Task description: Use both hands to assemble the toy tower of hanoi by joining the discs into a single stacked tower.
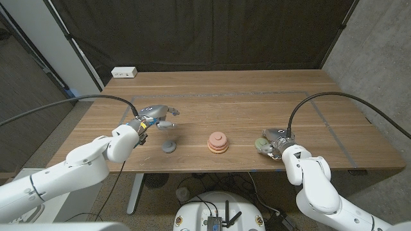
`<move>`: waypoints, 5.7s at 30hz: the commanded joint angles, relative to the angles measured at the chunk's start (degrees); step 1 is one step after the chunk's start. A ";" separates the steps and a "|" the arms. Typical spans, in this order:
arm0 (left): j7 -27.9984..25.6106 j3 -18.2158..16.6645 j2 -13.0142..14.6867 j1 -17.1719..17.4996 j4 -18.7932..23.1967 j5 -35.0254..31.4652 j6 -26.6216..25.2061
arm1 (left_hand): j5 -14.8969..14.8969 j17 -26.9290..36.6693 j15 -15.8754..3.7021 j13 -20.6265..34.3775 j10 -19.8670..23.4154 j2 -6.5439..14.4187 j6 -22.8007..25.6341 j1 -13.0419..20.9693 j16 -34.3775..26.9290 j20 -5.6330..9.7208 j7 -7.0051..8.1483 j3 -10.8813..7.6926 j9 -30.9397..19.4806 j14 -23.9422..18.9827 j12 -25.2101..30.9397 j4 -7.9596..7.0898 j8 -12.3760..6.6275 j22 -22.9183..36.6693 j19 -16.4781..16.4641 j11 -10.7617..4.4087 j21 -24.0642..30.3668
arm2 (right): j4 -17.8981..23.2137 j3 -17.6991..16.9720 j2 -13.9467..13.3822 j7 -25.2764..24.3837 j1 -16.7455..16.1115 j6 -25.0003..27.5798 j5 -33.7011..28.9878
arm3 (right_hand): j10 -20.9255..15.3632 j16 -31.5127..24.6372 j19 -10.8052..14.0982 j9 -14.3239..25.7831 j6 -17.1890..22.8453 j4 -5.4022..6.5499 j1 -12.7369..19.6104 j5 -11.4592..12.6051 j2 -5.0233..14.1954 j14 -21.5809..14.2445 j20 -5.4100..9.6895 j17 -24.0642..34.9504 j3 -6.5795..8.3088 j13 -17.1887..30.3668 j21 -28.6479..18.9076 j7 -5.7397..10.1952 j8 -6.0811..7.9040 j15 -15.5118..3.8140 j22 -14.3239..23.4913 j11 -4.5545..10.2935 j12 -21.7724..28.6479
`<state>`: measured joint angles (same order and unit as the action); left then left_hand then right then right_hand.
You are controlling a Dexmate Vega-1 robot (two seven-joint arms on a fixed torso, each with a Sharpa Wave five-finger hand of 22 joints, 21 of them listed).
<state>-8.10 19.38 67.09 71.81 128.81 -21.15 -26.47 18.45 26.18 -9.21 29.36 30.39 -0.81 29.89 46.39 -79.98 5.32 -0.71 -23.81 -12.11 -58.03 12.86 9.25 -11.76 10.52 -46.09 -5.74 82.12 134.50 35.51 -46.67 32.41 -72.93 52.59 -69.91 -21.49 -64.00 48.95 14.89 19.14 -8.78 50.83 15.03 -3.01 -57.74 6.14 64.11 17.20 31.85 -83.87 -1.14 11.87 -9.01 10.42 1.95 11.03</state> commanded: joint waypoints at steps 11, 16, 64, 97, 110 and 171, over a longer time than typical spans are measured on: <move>-0.40 0.42 -0.04 -0.10 -0.07 0.64 -0.06 | 0.49 0.20 -3.36 0.25 0.57 0.95 0.48 -0.38 0.39 6.42 -0.08 -0.66 -0.30 0.07 -0.22 0.00 -0.02 0.16 -0.40 0.24 0.06 | -2.02 1.54 0.40 -0.13 1.33 0.53 1.40 | -1.25 -0.66 0.00 -0.17 0.14 0.14 0.14 0.09 0.78 -0.50 5.95 0.10 -0.23 -0.18 -0.05 0.04 0.50 -3.58 0.19 0.63 0.68; -0.39 0.36 0.16 0.03 -0.08 0.85 0.01 | 0.52 0.22 -3.37 0.29 0.56 1.03 0.49 -0.42 0.40 6.43 -0.09 -0.75 -0.31 0.06 -0.23 0.01 -0.01 0.16 -0.38 0.18 0.04 | -2.35 1.93 0.27 -0.29 1.64 0.72 2.05 | -2.57 -0.69 0.20 -0.30 0.52 0.15 0.23 0.20 1.15 -0.56 5.97 0.00 -0.20 -0.15 -0.11 0.14 0.70 -3.59 0.19 1.12 1.17; -1.11 -0.14 0.54 0.22 -0.45 2.18 0.63 | 0.85 0.64 -3.37 0.50 1.55 1.79 0.87 -1.37 0.52 6.45 -0.27 -1.94 -0.37 -0.23 -0.22 0.15 0.05 0.11 -0.71 0.22 -0.07 | 1.57 2.81 -4.19 -8.75 3.16 2.58 9.26 | -17.49 -9.46 8.86 -0.70 12.83 -1.04 10.27 3.11 6.21 -9.94 6.61 6.44 4.94 1.79 -3.17 2.08 4.13 -3.73 0.71 3.84 4.07; -1.15 0.07 0.08 -0.88 -2.07 2.77 2.18 | 0.96 0.73 -3.38 0.61 1.81 1.74 1.29 -1.69 0.57 6.44 -0.32 -2.60 -0.40 -0.39 -0.34 0.30 0.03 0.15 -0.83 0.30 -0.07 | 10.24 1.23 -4.79 -2.46 3.89 2.82 5.67 | -19.41 -11.26 11.83 -0.80 14.83 -0.67 10.85 3.80 6.12 -11.40 6.63 6.33 5.82 2.12 -2.66 2.58 4.37 -3.69 0.04 4.13 3.93; -2.24 0.18 -0.46 -1.24 -4.23 3.08 5.04 | 0.96 0.85 -3.37 0.67 1.80 1.68 1.29 -1.80 0.53 6.46 -0.33 -2.88 -0.41 -0.46 -0.42 0.34 0.09 0.16 -0.85 0.19 -0.04 | 10.69 -0.29 -4.37 -1.10 4.17 -1.69 6.50 | -19.69 -11.66 12.63 -0.82 15.19 -0.57 10.66 4.02 5.93 -11.61 6.61 6.18 6.05 2.18 -2.47 2.71 4.28 -3.68 0.12 4.48 3.62; -10.63 -7.38 -2.62 7.18 -8.93 3.72 13.87 | 0.67 0.80 -3.38 0.59 3.02 1.14 2.29 -1.21 0.22 6.50 -0.01 -3.77 -0.45 -0.95 -0.45 0.50 0.04 0.20 -1.25 -0.18 0.49 | 5.50 3.34 3.43 -2.96 12.19 -23.78 10.22 | -20.32 -13.09 13.83 -0.78 15.56 -0.49 10.13 4.67 5.46 -12.07 6.61 6.10 7.22 2.74 -1.11 3.06 3.45 -3.62 0.18 4.69 2.56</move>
<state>-18.12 14.14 64.26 76.52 120.13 -18.15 -13.55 19.07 26.82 -9.32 29.89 32.89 0.69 31.90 44.88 -79.59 5.53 -0.75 -26.96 -12.39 -58.36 12.47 9.73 -11.76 10.52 -46.71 -5.91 82.12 142.50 36.65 -46.20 29.24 -63.62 32.63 -59.21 -35.55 -76.72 62.07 13.99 33.80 -10.58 57.20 19.29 -0.73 -69.53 11.04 70.02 22.53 34.16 -85.15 1.45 15.28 -12.60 10.40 0.86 13.23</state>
